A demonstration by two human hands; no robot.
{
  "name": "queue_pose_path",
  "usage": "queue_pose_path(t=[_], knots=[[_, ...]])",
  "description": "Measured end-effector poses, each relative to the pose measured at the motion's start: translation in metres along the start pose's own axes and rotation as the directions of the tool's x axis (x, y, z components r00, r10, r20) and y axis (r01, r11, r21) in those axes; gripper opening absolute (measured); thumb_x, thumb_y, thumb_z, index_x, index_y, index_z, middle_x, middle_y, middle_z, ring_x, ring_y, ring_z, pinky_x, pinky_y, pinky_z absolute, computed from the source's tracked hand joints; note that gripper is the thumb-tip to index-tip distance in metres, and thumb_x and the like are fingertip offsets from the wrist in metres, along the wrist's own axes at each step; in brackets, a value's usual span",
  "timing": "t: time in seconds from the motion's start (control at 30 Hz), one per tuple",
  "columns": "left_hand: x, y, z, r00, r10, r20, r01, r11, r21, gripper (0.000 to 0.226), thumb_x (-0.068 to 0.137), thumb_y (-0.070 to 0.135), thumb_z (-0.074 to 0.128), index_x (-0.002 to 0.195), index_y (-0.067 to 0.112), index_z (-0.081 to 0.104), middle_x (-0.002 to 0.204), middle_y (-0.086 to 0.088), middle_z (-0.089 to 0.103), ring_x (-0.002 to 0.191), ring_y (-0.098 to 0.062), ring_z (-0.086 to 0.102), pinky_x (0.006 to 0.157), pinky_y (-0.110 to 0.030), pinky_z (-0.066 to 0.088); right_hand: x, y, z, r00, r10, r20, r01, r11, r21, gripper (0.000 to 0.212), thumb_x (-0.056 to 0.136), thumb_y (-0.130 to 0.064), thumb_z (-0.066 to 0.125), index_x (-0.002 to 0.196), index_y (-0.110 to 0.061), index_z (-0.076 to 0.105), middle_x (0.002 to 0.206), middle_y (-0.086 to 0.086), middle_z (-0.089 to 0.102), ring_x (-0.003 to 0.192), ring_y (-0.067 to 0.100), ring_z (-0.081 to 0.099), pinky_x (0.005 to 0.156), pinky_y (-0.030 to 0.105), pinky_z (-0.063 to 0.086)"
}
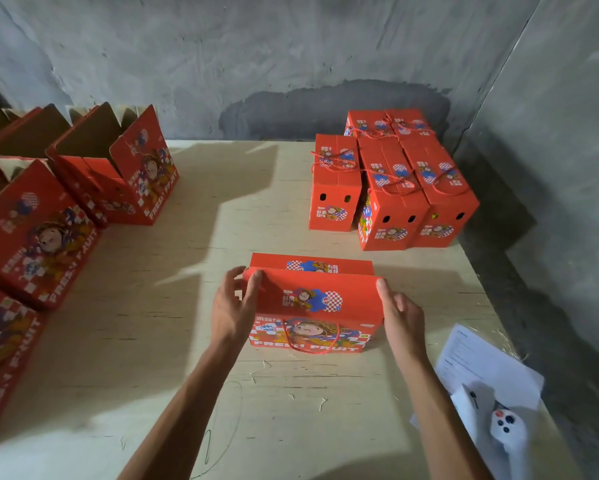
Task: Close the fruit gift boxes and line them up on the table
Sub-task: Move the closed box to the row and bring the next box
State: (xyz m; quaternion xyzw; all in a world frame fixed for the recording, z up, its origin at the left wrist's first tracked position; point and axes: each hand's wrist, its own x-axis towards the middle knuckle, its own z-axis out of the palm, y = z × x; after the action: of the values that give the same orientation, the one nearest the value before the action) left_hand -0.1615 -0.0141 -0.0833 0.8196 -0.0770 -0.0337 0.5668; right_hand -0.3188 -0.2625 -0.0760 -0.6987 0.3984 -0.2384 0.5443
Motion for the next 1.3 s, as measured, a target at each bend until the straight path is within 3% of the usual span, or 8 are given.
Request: queue_pose_path(t=[0.07, 0.2, 0.43, 0.57, 0.87, 1.1, 1.23, 1.3], knots=[[0.003, -0.003, 0.005, 0.997, 0.072, 0.009, -0.073, 0.995, 0.062, 0.049, 0.097, 0.061, 0.054, 0.14, 0.037, 0.051, 0.119, -0.002, 0.068, 0.104, -0.026, 0.065, 0.087, -0.05, 0.057, 0.003, -0.004, 0.007, 0.999, -0.026, -0.036, 0.027, 0.999, 0.024, 0.027, 0.095, -0.054, 0.065, 0.103, -0.028, 0.068, 0.091, -0.015, 0.072, 0.083, 0.004, 0.067, 0.075, 0.025, 0.052], [0.006, -0.015, 0.011, 0.974, 0.21, 0.08, -0.223, 0.95, 0.219, 0.04, 0.107, 0.036, 0.049, 0.145, 0.024, 0.054, 0.135, -0.006, 0.055, 0.121, -0.029, 0.05, 0.105, -0.051, 0.044, -0.001, -0.002, 0.022, 0.989, -0.145, -0.029, 0.136, 0.969, -0.207, 0.038, 0.105, -0.037, 0.053, 0.142, -0.028, 0.055, 0.123, -0.002, 0.069, 0.104, 0.01, 0.066, 0.087, 0.031, 0.053], [0.009, -0.008, 0.015, 0.902, 0.295, 0.317, -0.425, 0.737, 0.526, 0.075, 0.098, 0.071, 0.042, 0.157, 0.024, 0.038, 0.168, 0.003, 0.026, 0.156, -0.022, 0.018, 0.123, -0.051, 0.025, 0.0, 0.002, 0.032, 0.94, -0.34, 0.032, 0.315, 0.826, -0.467, 0.041, 0.1, -0.038, 0.063, 0.135, -0.015, 0.063, 0.134, 0.006, 0.062, 0.119, 0.024, 0.062, 0.086, 0.043, 0.058], [0.001, -0.01, 0.023, 0.82, 0.415, 0.394, -0.572, 0.586, 0.574, 0.103, 0.083, 0.091, 0.04, 0.154, 0.016, 0.045, 0.161, 0.0, 0.041, 0.153, -0.02, 0.029, 0.124, -0.058, 0.018, -0.003, 0.01, 0.04, 0.923, -0.384, 0.033, 0.361, 0.831, -0.423, 0.032, 0.102, -0.03, 0.062, 0.131, -0.019, 0.069, 0.15, 0.007, 0.052, 0.133, 0.026, 0.053, 0.098, 0.039, 0.054], [0.006, -0.019, 0.022, 0.758, 0.553, 0.345, -0.642, 0.541, 0.543, 0.102, 0.073, 0.092, 0.056, 0.133, 0.011, 0.061, 0.131, -0.005, 0.059, 0.119, -0.028, 0.056, 0.111, -0.049, 0.038, 0.0, 0.014, 0.043, 0.869, -0.493, -0.043, 0.439, 0.808, -0.394, 0.016, 0.102, -0.013, 0.06, 0.108, -0.006, 0.073, 0.138, 0.011, 0.06, 0.121, 0.03, 0.062, 0.094, 0.047, 0.054], [0.007, -0.014, 0.02, 0.771, 0.535, 0.345, -0.632, 0.579, 0.516, 0.099, 0.066, 0.095, 0.059, 0.125, 0.017, 0.062, 0.12, 0.001, 0.058, 0.109, -0.023, 0.055, 0.105, -0.048, 0.04, 0.004, 0.011, 0.039, 0.901, -0.433, -0.03, 0.401, 0.856, -0.327, 0.022, 0.102, -0.026, 0.06, 0.099, -0.006, 0.067, 0.137, 0.004, 0.058, 0.112, 0.019, 0.063, 0.078, 0.022, 0.047], [0.011, -0.006, 0.019, 0.753, 0.553, 0.356, -0.652, 0.56, 0.511, 0.099, 0.06, 0.099, 0.058, 0.115, 0.017, 0.062, 0.108, 0.003, 0.057, 0.1, -0.023, 0.054, 0.105, -0.048, 0.039, 0.012, 0.012, 0.033, 0.926, -0.37, 0.075, 0.375, 0.877, -0.3, 0.029, 0.103, -0.034, 0.057, 0.095, -0.008, 0.068, 0.147, 0.002, 0.047, 0.118, 0.012, 0.059, 0.084, 0.03, 0.057], [0.012, -0.001, 0.021, 0.768, 0.513, 0.383, -0.638, 0.555, 0.534, 0.101, 0.059, 0.102, 0.054, 0.116, 0.019, 0.061, 0.109, 0.003, 0.055, 0.101, -0.022, 0.053, 0.108, -0.048, 0.038, 0.014, 0.013, 0.032, 0.927, -0.362, 0.096, 0.374, 0.88, -0.292, 0.029, 0.103, -0.034, 0.056, 0.095, -0.009, 0.07, 0.15, 0.002, 0.044, 0.123, 0.005, 0.053, 0.088, 0.017, 0.052]])
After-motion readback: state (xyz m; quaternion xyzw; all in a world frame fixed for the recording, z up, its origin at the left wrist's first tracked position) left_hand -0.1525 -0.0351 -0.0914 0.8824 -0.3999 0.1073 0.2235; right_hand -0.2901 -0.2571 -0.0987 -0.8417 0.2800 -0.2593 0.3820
